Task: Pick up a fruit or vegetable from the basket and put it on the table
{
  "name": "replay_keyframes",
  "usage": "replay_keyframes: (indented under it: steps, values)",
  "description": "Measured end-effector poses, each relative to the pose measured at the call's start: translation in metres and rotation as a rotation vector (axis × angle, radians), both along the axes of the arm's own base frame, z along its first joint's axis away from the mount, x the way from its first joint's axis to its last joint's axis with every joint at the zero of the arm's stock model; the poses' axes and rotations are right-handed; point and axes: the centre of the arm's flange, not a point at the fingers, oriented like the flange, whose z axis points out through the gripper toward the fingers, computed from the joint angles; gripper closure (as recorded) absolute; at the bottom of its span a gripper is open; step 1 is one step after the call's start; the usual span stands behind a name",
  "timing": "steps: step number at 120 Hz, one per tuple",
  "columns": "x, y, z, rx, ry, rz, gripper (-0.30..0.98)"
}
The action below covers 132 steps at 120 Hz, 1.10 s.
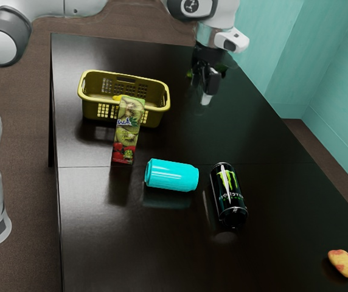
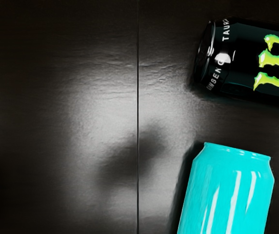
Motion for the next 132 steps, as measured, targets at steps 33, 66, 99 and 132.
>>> replay_keyframes:
  steps: [33, 66, 99, 132]
  values:
    - [-0.010, 0.031, 0.060, -0.030, -0.143, 0.057, 0.00]
    - [-0.056, 0.211, 0.061, 0.009, -0.111, 0.390, 0.00]
    - [-0.109, 0.305, 0.057, 0.026, -0.089, 0.589, 0.00]
    - [-0.114, 0.240, 0.020, 0.047, -0.071, 0.287, 0.00]
